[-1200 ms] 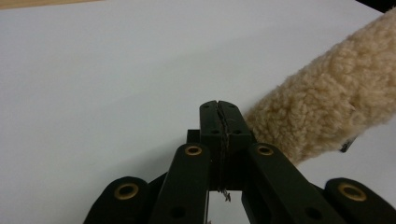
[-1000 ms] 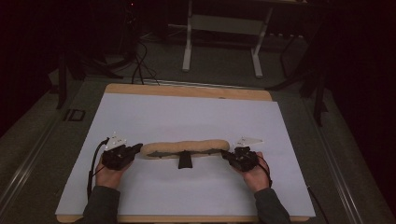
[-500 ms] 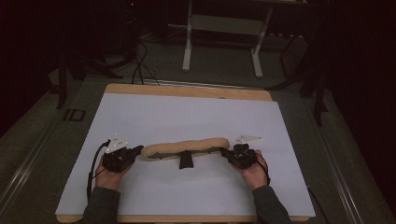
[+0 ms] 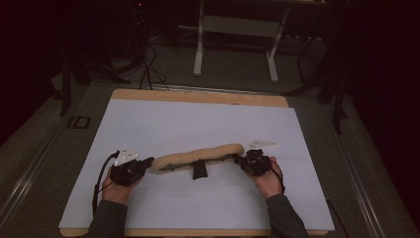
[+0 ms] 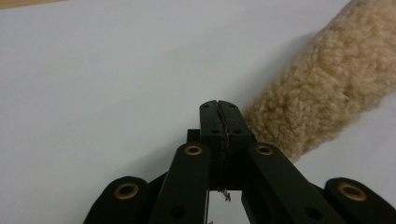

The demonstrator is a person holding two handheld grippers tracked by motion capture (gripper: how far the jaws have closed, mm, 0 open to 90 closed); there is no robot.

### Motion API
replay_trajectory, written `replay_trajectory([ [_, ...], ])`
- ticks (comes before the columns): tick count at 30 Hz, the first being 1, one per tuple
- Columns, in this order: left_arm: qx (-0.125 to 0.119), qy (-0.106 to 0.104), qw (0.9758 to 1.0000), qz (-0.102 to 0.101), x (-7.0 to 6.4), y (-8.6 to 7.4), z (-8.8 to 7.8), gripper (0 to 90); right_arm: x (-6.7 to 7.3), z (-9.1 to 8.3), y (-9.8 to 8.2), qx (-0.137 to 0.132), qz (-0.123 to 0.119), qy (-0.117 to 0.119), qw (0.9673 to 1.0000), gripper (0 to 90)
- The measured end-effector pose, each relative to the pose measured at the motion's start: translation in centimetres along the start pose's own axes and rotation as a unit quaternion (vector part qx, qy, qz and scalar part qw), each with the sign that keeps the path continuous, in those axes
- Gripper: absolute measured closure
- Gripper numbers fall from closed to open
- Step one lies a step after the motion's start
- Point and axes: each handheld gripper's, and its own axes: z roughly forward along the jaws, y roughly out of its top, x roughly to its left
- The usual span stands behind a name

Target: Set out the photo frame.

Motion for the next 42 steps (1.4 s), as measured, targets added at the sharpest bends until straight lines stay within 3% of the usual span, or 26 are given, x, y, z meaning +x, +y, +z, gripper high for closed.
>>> replay_trajectory([
  [12, -0.001, -0.016, 0.9998, 0.007, -0.9, -0.1, 0.0, 90.0, 0.6, 0.1, 0.8, -0.009, -0.003, 0.003, 0.9999, 90.0],
  [25, -0.004, -0.044, 0.9989, 0.014, -2.0, 0.0, 0.6, 90.0, 0.7, 0.7, 1.7, 0.001, -0.005, -0.002, 1.0, 90.0],
  [36, 0.011, -0.072, 0.9964, 0.043, -4.4, 0.4, 1.8, 90.0, 0.7, 1.0, 2.7, 0.001, 0.006, -0.005, 1.0, 90.0],
  [42, 0.011, -0.082, 0.9955, 0.047, -4.7, 0.4, 1.9, 90.0, 1.0, 1.5, 3.1, 0.006, 0.002, -0.007, 1.0, 90.0],
])
